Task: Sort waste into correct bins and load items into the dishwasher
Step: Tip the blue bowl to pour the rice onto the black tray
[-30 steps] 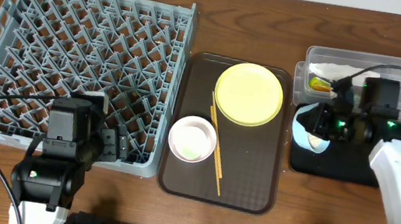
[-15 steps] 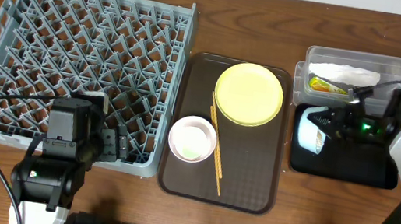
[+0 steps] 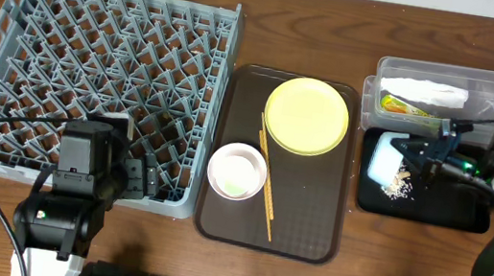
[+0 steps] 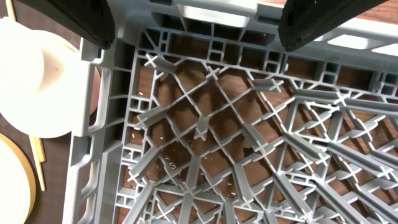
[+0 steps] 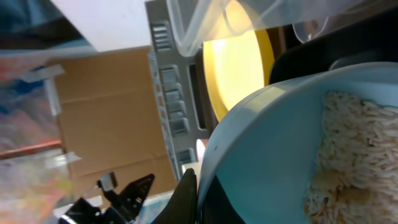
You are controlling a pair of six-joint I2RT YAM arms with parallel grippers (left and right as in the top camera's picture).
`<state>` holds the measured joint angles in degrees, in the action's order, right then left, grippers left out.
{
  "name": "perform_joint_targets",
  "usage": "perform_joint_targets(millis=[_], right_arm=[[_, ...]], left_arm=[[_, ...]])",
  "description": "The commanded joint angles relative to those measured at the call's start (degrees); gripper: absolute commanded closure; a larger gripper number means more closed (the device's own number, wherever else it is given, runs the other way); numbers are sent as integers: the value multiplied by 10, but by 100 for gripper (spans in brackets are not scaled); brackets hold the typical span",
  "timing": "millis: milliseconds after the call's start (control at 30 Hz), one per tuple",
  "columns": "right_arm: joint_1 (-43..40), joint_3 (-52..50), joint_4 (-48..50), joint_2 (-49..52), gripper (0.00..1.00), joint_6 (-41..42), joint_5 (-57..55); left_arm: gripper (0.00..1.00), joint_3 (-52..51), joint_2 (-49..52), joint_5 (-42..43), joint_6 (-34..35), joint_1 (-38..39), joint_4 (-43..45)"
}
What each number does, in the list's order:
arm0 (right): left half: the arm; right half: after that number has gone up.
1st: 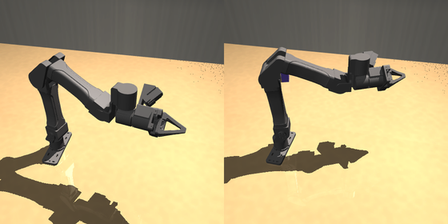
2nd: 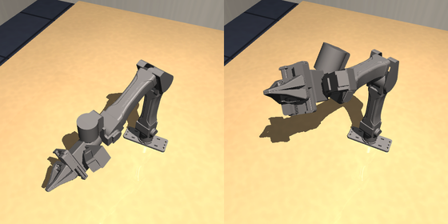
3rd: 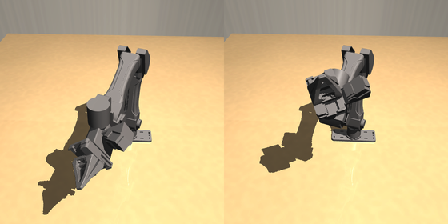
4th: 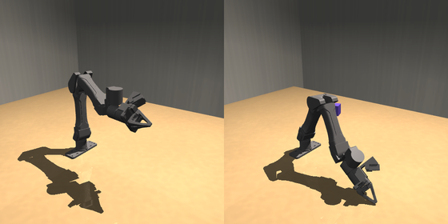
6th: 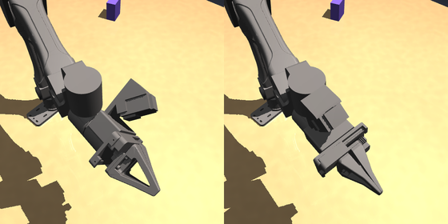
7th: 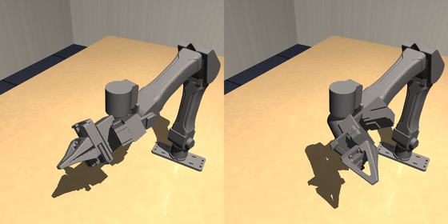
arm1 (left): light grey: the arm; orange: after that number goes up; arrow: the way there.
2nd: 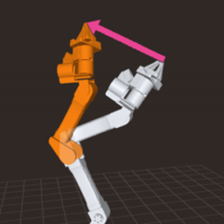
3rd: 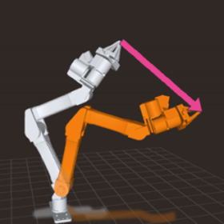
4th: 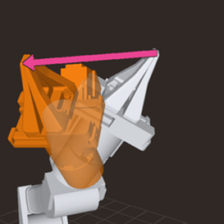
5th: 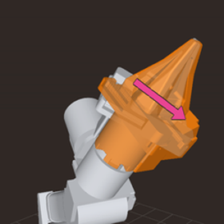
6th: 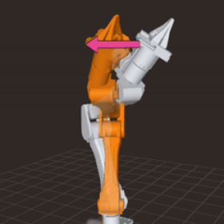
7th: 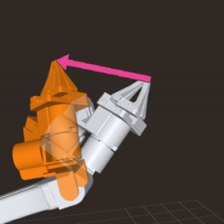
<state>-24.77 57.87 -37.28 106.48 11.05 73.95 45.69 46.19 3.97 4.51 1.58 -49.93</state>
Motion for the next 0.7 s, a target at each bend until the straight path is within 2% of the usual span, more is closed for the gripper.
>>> perform_joint_targets(millis=[0,233,667], right_arm=[[-26,-3,4,5,99,-9,68],[-81,-3,4,5,99,-9,151],[-187,-3,7,5,99,11,154]], left_arm=[[12,12,-2,1,3,-3,-2],[13,12,-2,1,3,-3,-2],[13,12,-2,1,3,-3,-2]])
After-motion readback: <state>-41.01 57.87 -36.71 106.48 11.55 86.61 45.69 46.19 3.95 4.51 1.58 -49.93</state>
